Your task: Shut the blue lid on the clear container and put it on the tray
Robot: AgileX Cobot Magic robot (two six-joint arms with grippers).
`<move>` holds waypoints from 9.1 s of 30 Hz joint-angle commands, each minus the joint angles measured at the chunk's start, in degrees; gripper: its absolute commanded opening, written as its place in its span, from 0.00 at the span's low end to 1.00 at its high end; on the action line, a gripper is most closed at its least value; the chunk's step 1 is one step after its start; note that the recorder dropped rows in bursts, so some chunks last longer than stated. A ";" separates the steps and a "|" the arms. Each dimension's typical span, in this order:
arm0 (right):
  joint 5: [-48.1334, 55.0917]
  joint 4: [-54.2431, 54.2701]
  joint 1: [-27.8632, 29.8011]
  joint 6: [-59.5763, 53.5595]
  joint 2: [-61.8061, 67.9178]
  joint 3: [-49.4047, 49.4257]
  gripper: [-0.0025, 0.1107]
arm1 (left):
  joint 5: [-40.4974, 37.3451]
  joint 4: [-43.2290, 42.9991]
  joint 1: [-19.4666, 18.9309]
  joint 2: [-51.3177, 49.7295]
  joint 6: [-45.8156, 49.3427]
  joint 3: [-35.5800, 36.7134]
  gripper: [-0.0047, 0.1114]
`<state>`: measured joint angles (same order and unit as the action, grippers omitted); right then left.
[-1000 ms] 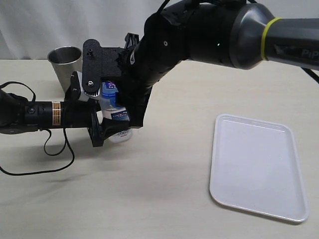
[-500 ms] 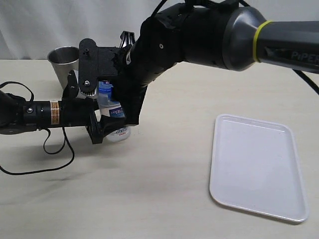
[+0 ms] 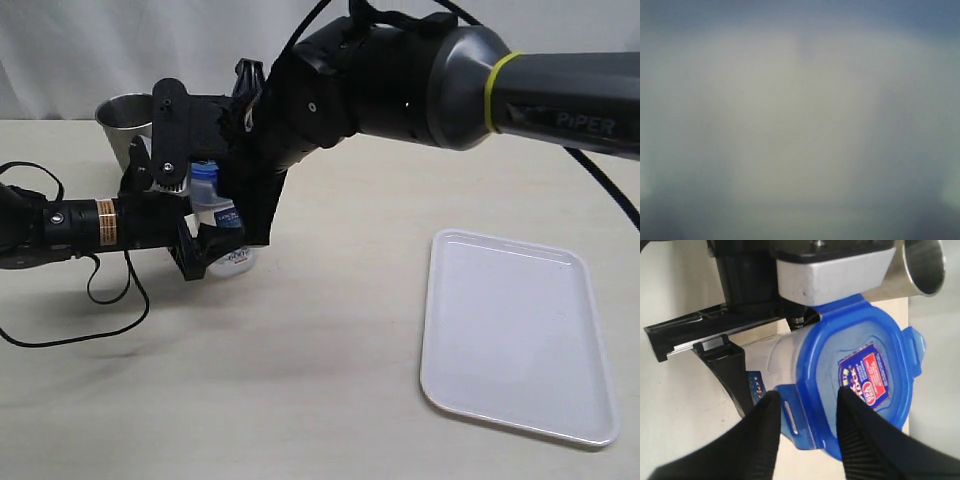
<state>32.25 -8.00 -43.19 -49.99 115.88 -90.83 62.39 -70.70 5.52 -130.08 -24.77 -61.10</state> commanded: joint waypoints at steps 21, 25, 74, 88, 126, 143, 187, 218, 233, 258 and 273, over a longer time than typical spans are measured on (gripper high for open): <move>12.20 9.76 0.39 -1.98 -10.48 2.52 0.42 | 7.58 -0.75 1.18 0.71 35.31 -0.30 0.04; 13.22 10.96 0.51 -4.16 -13.20 2.52 0.42 | 7.58 -1.91 1.18 0.94 36.96 -0.30 0.04; 18.47 14.83 2.40 -2.33 -1.47 2.21 0.40 | 7.58 -4.01 3.25 1.04 40.66 -0.30 0.04; 18.61 14.75 2.40 -2.75 -0.65 1.42 0.38 | 7.58 -3.79 3.25 1.04 38.84 -0.30 0.04; 15.45 13.04 2.40 25.01 -8.73 -3.70 0.06 | 6.85 0.44 3.15 1.04 25.79 -0.30 0.04; 16.20 1.37 6.57 40.42 -6.02 -1.29 0.06 | 7.58 0.70 3.15 1.04 22.65 -0.30 0.04; 9.82 9.70 7.32 42.28 -6.41 -3.87 0.38 | 0.88 2.92 3.15 1.04 12.90 -0.30 0.04; 6.78 10.89 3.82 43.22 1.05 -3.87 0.38 | 1.78 2.56 3.25 1.04 12.90 -0.30 0.04; 8.60 1.44 1.56 46.29 2.87 -3.87 0.25 | 3.48 2.23 3.25 1.04 12.90 -0.30 0.04; 10.21 -9.13 0.42 50.75 5.10 -3.87 0.25 | 3.70 2.40 3.25 1.04 12.90 -0.30 0.04; 9.55 -7.72 0.42 49.16 -4.85 -3.87 0.35 | 3.70 2.82 3.25 1.04 13.19 -0.30 0.04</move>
<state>40.99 -16.05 -42.90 0.00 113.41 -94.95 63.33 -67.61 8.26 -129.62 -11.73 -61.21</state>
